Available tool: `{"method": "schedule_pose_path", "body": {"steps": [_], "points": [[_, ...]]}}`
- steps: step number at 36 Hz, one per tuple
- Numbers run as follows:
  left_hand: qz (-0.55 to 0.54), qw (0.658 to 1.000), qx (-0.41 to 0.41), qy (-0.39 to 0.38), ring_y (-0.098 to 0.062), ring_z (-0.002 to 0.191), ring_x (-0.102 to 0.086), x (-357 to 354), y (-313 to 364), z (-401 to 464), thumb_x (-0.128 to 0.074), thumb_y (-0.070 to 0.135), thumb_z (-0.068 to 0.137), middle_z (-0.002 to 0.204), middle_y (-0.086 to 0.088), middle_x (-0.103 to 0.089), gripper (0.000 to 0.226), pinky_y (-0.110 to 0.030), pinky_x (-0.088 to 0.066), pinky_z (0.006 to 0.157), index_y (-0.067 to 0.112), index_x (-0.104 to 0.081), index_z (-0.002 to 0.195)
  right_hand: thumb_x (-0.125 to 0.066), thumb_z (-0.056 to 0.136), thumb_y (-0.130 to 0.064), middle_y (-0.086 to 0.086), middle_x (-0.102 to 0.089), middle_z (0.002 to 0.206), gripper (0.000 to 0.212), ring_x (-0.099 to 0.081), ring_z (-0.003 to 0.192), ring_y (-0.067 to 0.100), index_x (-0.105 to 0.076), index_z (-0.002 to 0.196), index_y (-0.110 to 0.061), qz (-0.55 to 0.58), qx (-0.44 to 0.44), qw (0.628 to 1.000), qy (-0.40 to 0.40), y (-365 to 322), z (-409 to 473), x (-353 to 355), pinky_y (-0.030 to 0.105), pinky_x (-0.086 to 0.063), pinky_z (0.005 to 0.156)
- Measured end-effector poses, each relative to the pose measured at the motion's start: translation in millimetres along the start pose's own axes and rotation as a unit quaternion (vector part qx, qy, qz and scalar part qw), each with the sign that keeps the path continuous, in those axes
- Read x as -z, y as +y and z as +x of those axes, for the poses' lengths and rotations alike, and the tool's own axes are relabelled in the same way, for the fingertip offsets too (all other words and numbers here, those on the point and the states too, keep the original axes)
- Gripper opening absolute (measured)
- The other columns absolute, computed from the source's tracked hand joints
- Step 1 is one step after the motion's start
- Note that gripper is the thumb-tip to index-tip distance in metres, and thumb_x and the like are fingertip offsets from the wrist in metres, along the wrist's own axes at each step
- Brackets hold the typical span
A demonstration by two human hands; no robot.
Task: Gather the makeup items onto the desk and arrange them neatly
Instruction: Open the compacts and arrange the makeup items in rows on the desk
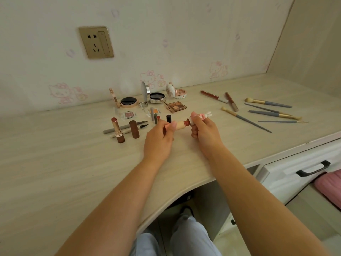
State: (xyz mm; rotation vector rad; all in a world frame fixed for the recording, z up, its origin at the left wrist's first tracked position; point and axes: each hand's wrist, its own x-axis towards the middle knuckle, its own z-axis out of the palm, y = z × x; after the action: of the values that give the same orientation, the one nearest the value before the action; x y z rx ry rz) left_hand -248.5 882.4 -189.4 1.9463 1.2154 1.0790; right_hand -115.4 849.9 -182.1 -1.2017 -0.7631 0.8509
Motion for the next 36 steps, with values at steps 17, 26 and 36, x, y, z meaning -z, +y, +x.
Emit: {"method": "schedule_pose_path", "body": {"steps": [17,26,36], "points": [[0.165,0.980,-0.096,-0.047,-0.010,0.073,-0.052,-5.8,7.0,-5.4,-0.063,0.044,0.081,0.087,0.013,-0.056,0.024,-0.024,-0.037,0.058,0.028,-0.057,0.098,-0.060,0.087,-0.024,-0.004,-0.058,0.071,0.010,-0.050,0.058,0.007,-0.053,0.087,-0.018,-0.118,0.008,0.992,-0.040,-9.1,8.0,29.5,0.017,-0.042,0.052],[0.316,0.916,-0.238,-0.064,-0.013,0.086,-0.055,-23.6,32.1,12.6,-0.055,0.045,0.086,0.094,0.009,-0.061,0.028,-0.027,-0.036,0.058,0.027,-0.055,0.107,-0.075,0.076,-0.025,-0.007,-0.059,0.076,0.018,-0.058,0.060,-0.004,-0.064,0.088,-0.019,-0.322,-0.033,0.934,-0.152,-50.1,33.6,99.7,0.008,-0.045,0.053],[0.452,0.855,-0.245,-0.067,-0.018,0.098,-0.051,-39.2,45.2,70.0,-0.053,0.040,0.084,0.099,0.006,-0.062,0.023,-0.031,-0.032,0.071,0.026,-0.060,0.101,-0.068,0.082,-0.027,-0.005,-0.059,0.096,0.021,-0.053,0.088,0.011,-0.061,0.102,-0.027,-0.539,0.122,0.827,-0.104,-41.2,72.3,98.1,0.025,-0.040,0.073]]}}
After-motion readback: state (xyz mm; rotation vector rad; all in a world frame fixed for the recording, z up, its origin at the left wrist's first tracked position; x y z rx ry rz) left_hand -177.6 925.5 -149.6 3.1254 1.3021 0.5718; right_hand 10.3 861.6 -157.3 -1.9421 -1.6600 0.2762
